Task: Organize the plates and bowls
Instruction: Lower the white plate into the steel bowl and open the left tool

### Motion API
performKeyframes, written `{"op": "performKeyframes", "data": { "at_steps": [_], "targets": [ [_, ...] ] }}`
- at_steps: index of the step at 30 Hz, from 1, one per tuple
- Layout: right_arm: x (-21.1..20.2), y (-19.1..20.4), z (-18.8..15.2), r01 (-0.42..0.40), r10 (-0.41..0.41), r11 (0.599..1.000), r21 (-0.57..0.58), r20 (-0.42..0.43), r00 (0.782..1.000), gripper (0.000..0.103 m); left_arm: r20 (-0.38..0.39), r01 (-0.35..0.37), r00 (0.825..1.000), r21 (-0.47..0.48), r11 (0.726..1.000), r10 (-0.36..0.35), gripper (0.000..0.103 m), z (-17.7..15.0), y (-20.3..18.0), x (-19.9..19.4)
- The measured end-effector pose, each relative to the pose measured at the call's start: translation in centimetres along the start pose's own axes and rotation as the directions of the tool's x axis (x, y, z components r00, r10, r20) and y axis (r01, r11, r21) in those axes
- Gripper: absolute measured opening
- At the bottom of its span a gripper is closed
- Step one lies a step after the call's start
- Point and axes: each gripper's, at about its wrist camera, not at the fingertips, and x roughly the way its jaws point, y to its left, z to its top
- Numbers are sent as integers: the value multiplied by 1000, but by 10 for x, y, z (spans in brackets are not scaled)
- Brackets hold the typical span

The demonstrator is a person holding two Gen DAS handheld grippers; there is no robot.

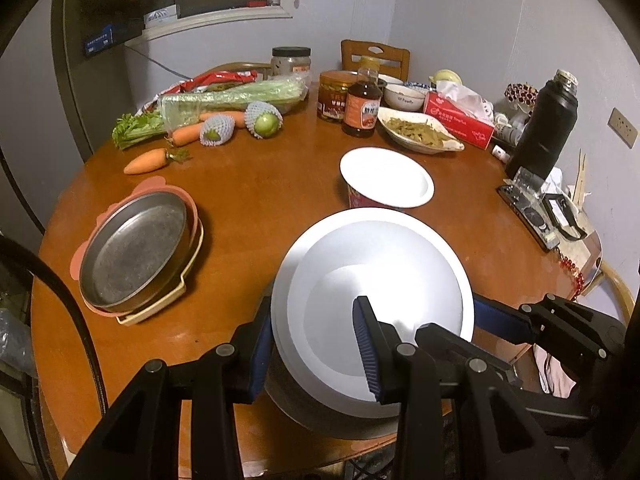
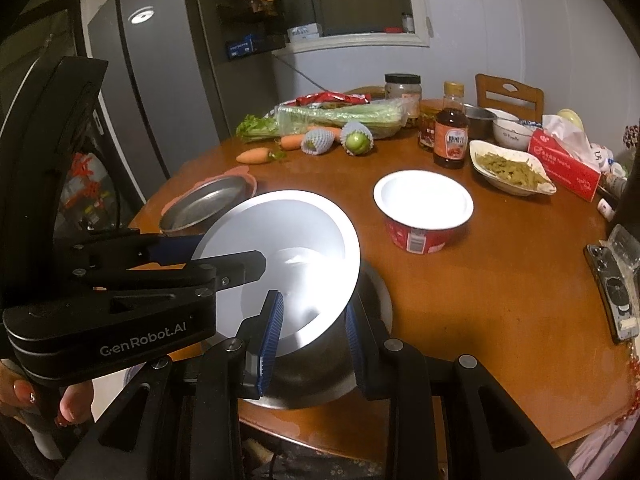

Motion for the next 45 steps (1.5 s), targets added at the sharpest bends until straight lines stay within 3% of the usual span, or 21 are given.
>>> {"op": "performKeyframes", "data": {
  "at_steps": [18,45],
  "targets": [
    [22,-9,-14,7,-6,1000,10,-60,998,33,-53,0,999,4,1000,0,39,-5,-1,30],
    [30,-7,-15,38,-39,999,-16,-74,996,34,-56,-15,998,-2,1000,15,39,-8,2,36]
  ]
}}
